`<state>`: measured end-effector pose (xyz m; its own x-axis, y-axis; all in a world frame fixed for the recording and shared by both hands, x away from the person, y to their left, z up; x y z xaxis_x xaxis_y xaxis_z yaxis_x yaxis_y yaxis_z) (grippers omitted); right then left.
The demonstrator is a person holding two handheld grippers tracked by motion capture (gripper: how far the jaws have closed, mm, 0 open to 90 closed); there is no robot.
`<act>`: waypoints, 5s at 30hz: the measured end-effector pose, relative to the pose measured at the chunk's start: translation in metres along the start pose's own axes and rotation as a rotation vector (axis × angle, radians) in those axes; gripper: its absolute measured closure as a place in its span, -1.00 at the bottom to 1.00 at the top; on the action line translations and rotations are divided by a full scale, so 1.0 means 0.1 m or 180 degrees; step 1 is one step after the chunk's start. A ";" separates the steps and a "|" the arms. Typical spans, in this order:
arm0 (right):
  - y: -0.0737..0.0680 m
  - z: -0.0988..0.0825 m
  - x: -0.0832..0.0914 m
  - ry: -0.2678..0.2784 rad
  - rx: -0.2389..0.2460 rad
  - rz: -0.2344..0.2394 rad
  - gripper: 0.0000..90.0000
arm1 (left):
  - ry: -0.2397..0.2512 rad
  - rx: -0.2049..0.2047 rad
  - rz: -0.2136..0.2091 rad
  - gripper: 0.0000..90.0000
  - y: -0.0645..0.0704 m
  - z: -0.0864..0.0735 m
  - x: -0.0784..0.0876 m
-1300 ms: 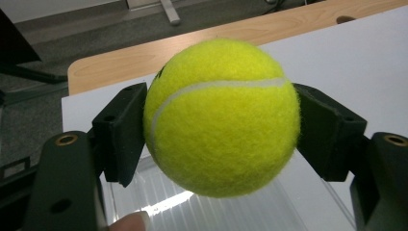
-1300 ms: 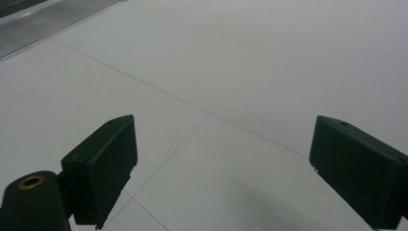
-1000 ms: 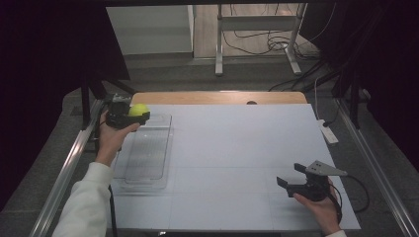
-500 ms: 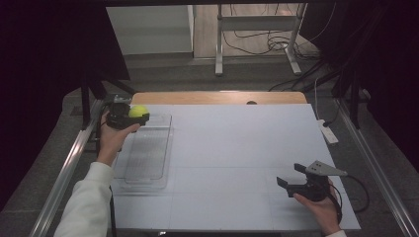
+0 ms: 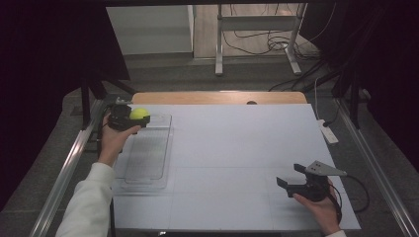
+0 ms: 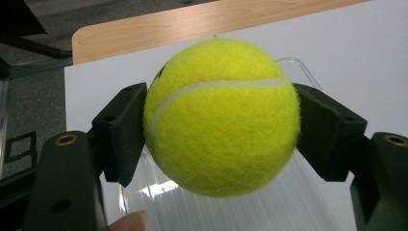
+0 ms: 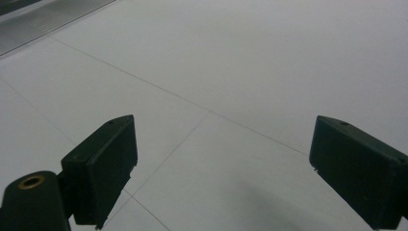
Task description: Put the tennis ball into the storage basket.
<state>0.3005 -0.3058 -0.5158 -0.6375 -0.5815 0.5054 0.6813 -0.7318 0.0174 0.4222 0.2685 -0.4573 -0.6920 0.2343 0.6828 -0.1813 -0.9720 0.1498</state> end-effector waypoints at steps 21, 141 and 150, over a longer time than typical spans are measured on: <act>0.00 0.00 0.00 -0.0004 0.0003 0.0001 -0.79 | -0.0139 -0.0031 0.0037 -0.41 0.01 -0.07 -0.13; 0.02 -0.01 -0.01 -0.0010 0.0013 -0.0001 -0.79 | -0.0181 -0.0022 -0.0219 -0.74 0.03 -0.22 -0.23; 0.01 -0.01 -0.01 -0.0007 0.0019 0.0011 -0.79 | -0.0062 -0.0023 -0.0395 -0.73 0.07 -0.24 -0.10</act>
<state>0.3012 -0.3060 -0.5167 -0.6344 -0.5831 0.5075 0.6856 -0.7277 0.0209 0.4114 0.2593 -0.4803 -0.6503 0.3522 0.6731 -0.2697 -0.9354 0.2289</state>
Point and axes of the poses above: each handheld gripper's, and its own axes: x roughly backward along the jaws, z roughly out of its top, y roughly to its right, the point moved 2 cm from there along -x, roughly forward along the jaws, and after that the axes turned 7 degrees about x, right-handed, at the moved point
